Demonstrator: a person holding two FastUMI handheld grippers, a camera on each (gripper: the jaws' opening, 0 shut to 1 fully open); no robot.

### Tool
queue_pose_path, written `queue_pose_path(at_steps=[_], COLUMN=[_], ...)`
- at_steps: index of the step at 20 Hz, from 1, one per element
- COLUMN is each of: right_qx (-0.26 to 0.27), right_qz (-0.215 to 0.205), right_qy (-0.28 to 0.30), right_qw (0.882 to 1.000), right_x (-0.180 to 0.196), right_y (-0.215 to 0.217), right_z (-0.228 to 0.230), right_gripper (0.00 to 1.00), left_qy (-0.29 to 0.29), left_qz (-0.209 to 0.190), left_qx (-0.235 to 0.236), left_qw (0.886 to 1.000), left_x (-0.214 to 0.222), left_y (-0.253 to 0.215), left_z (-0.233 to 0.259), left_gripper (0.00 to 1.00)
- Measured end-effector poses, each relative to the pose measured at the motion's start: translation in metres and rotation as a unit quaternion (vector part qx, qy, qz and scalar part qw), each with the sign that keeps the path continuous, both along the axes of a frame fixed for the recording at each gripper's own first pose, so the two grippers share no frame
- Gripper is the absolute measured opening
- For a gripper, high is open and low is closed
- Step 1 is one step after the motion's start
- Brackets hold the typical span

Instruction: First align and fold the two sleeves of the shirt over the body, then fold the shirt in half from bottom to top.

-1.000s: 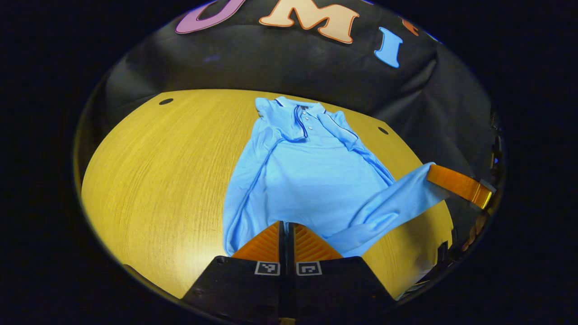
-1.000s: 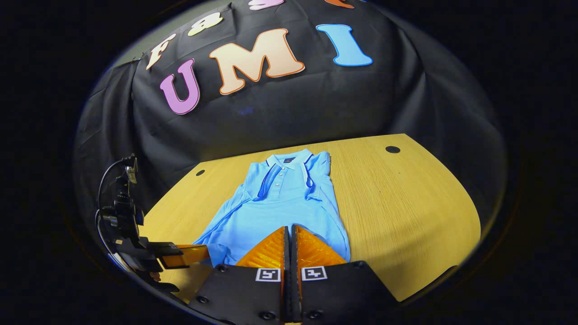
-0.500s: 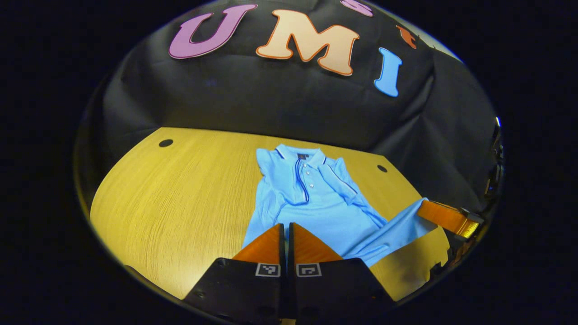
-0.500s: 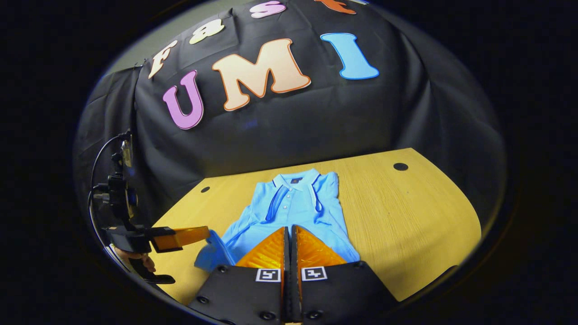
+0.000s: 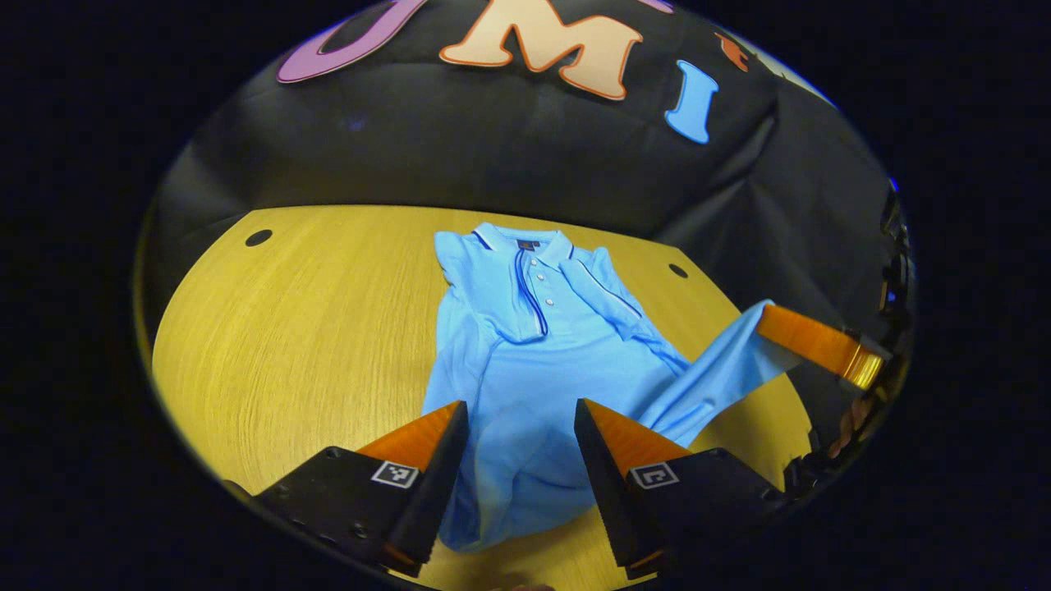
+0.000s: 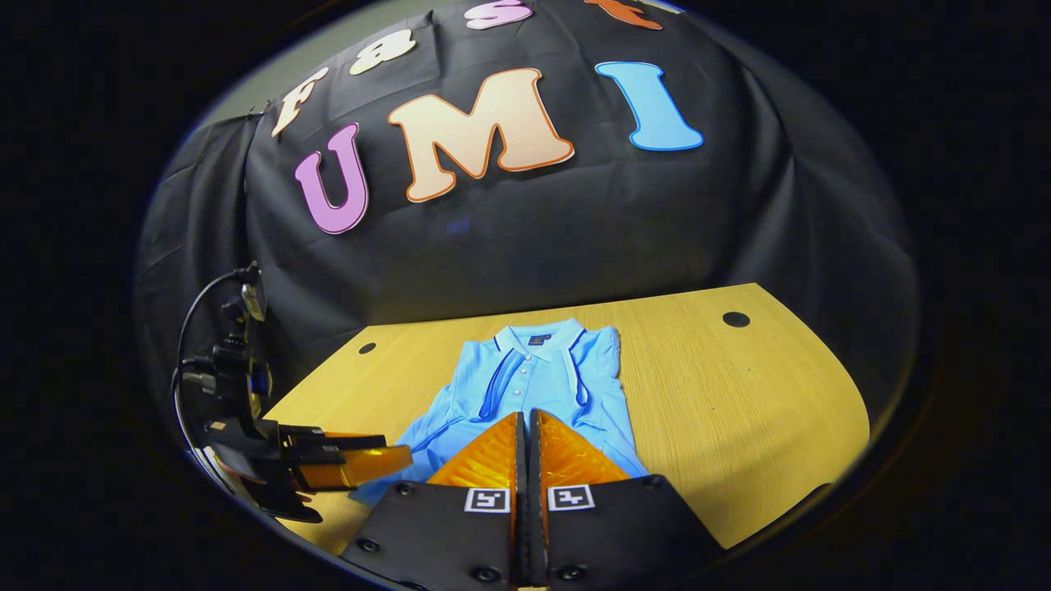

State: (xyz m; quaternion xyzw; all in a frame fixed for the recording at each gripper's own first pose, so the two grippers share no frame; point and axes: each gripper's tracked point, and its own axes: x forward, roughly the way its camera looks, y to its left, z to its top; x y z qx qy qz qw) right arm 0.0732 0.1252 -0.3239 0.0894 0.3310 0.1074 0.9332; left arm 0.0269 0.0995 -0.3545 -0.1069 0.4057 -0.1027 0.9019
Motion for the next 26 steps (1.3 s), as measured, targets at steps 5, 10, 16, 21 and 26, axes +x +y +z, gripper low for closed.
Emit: queue_pose_path(at_steps=[5, 10, 16, 21, 26], right_qx=[0.004, 0.001, 0.011, 0.007, -0.009], right_qz=[-0.006, -0.006, -0.011, -0.014, -0.026], right_qy=[0.002, 0.002, 0.003, -0.010, -0.038], right_qw=[1.000, 1.000, 1.000, 1.000, 0.999], right_x=[0.002, 0.001, 0.010, 0.041, 0.098], right_y=[0.000, -0.003, 0.001, 0.002, -0.004], right_z=[0.001, 0.001, -0.003, -0.004, -0.002], right_gripper=[0.02, 0.02, 0.00, 0.02, 0.02], left_qy=[0.040, 0.031, -0.010, -0.047, -0.077], left_qz=[-0.005, 0.019, 0.032, 0.047, 0.052], left_qx=[0.022, 0.050, 0.035, 0.016, 0.014], left_qw=[0.999, 0.998, 0.999, 0.998, 0.996], left_x=[-0.008, -0.001, 0.025, 0.070, 0.122], left_y=[0.001, 0.018, 0.022, 0.030, 0.045], left_z=[-0.036, -0.033, 0.011, 0.044, 0.059], left_gripper=[0.85, 0.00, 0.00, 0.00, 0.00])
